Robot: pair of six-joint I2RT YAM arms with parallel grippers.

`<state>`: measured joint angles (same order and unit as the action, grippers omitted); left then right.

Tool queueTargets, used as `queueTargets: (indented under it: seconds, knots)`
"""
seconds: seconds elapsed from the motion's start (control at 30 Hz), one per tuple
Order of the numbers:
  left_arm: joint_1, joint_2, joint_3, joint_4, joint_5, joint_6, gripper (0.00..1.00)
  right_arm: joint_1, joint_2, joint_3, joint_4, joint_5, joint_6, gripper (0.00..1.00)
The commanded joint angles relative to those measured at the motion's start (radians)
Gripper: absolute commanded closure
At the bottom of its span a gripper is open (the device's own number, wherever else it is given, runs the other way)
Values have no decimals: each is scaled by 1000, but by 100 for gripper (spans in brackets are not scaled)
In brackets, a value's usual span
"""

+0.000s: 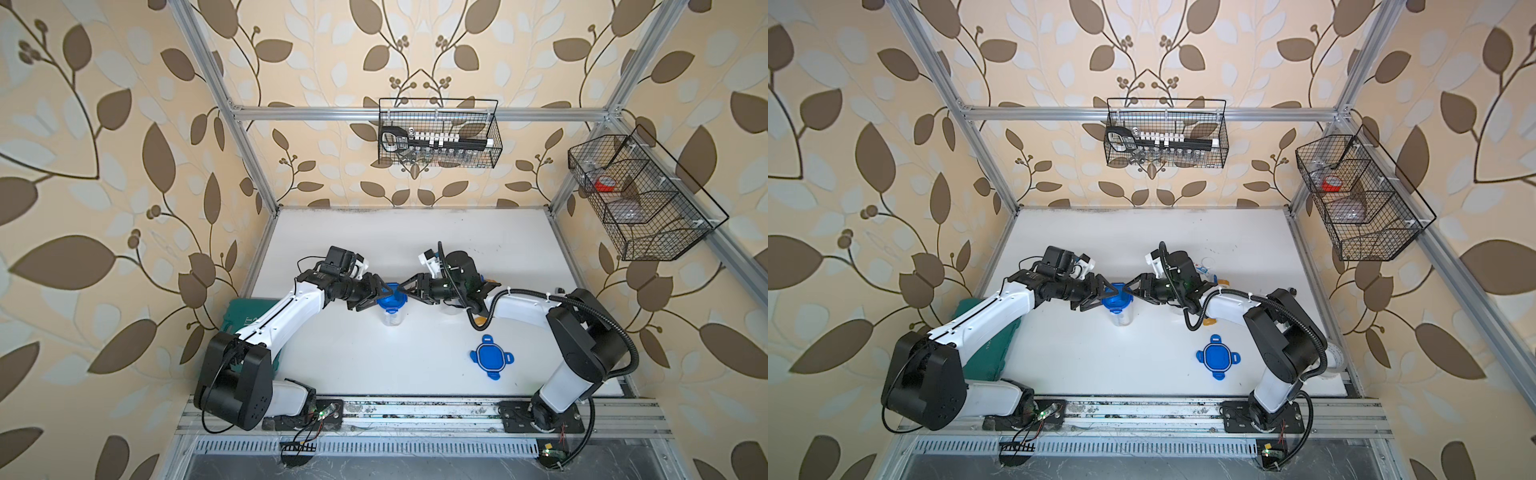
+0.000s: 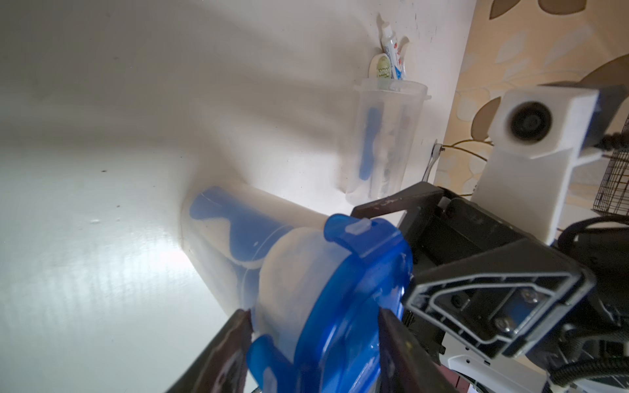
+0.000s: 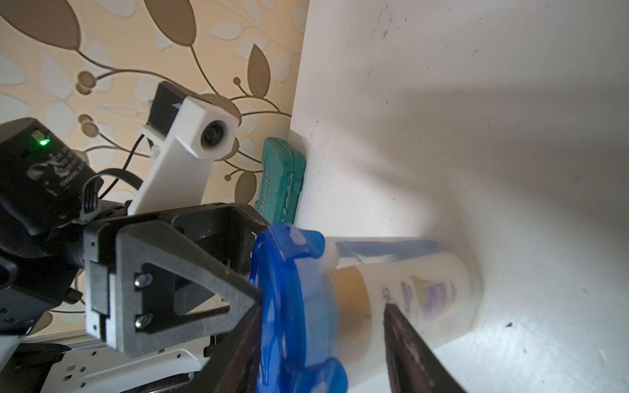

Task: Take out toiletry kits
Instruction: Move the container to the center of the board, then unfasten the latch on the container.

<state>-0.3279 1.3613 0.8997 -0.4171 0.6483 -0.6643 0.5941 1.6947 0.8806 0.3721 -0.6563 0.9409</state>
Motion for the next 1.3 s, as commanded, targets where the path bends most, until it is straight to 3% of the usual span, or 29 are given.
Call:
queueTargets:
  seconds: [0.0, 0.17, 0.47, 0.67, 0.93, 1.27]
  knots:
    - [-30, 48, -18, 7, -44, -44, 42, 7, -4, 12, -56, -34, -33, 46]
    - [-71, 107, 5, 34, -45, -60, 43, -12, -16, 26, -131, -3, -80, 53]
    - [-83, 122, 59, -32, -103, -28, 43, -36, -32, 35, -189, -4, -109, 53]
    - [-83, 88, 85, -91, -130, -4, 35, -74, -122, -15, -195, -10, -122, 48]
    - [-82, 41, 113, -119, -108, 13, 33, -148, -160, -137, 74, -197, 11, 47]
    - [-84, 39, 128, -137, 11, 75, 32, -197, -190, -274, 212, -270, 81, 54]
